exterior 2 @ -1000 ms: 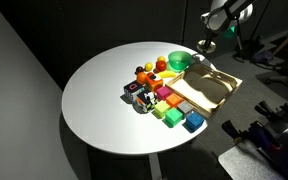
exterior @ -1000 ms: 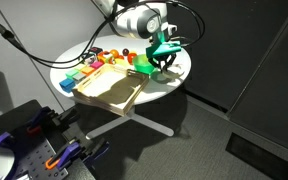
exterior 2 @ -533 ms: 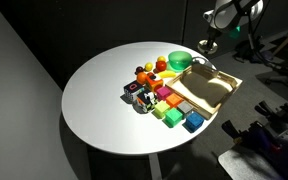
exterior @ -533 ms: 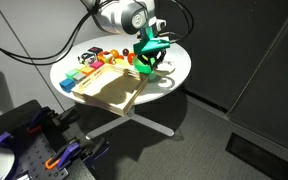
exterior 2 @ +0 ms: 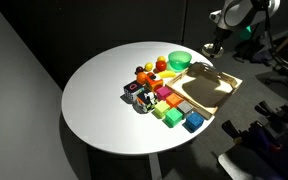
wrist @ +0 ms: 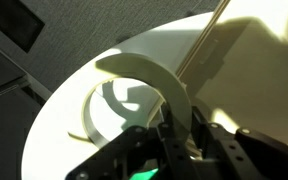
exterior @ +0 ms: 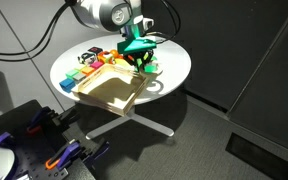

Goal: Put the seal tape in the box

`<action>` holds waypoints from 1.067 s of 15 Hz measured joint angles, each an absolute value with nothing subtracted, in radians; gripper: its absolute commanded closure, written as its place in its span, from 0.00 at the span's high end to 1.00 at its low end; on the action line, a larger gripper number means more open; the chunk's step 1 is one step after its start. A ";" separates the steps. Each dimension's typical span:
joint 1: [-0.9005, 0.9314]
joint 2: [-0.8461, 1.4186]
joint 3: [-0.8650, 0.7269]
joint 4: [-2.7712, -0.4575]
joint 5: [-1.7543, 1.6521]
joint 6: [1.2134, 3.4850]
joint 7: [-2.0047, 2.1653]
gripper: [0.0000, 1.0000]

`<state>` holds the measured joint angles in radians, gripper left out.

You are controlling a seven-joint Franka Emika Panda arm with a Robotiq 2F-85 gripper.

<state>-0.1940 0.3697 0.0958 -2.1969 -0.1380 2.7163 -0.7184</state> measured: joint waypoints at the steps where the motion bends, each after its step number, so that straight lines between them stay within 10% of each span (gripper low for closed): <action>1: -0.201 0.352 0.110 -2.225 -0.114 2.723 -0.746 0.08; 7: -0.231 0.261 0.205 -2.372 0.089 2.782 -0.995 0.08; 8: -0.232 0.253 0.219 -2.387 0.127 2.783 -1.039 0.40; 16: -0.220 0.177 0.258 -2.468 0.319 2.781 -1.228 0.99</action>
<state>-0.2196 0.1771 0.2580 -2.4684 0.3188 2.7812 -1.2275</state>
